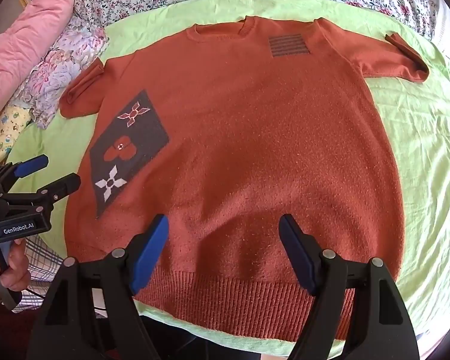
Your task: Fold small clothes
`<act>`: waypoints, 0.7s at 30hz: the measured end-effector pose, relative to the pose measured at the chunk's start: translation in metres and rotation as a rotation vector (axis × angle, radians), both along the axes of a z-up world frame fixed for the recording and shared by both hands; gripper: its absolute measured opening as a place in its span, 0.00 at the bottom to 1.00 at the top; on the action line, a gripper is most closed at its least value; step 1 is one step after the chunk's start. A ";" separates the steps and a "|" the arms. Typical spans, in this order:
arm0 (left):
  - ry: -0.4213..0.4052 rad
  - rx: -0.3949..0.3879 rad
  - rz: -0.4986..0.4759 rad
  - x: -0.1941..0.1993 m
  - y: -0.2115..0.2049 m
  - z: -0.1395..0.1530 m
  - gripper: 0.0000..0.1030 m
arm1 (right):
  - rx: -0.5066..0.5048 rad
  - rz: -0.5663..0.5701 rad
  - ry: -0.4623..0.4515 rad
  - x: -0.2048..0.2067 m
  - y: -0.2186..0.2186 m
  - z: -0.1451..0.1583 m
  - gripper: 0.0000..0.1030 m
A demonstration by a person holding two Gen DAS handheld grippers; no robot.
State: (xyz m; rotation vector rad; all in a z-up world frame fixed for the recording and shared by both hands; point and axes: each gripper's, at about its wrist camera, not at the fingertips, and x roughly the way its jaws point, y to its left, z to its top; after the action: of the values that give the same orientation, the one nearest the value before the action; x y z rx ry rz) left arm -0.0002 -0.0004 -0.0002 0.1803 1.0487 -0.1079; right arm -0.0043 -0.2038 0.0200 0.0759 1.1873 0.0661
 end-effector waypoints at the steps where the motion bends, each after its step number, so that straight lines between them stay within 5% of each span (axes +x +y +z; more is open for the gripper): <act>1: -0.001 0.001 -0.003 -0.001 -0.001 0.000 0.96 | 0.000 0.002 0.001 0.000 0.000 0.000 0.74; 21: -0.004 0.001 -0.010 0.002 -0.003 0.001 0.96 | 0.020 0.019 -0.054 0.005 0.003 0.002 0.74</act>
State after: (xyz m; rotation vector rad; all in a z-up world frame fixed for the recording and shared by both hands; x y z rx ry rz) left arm 0.0023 -0.0038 0.0004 0.1865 1.0443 -0.1158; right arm 0.0009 -0.2012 0.0220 0.0799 1.1332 0.0966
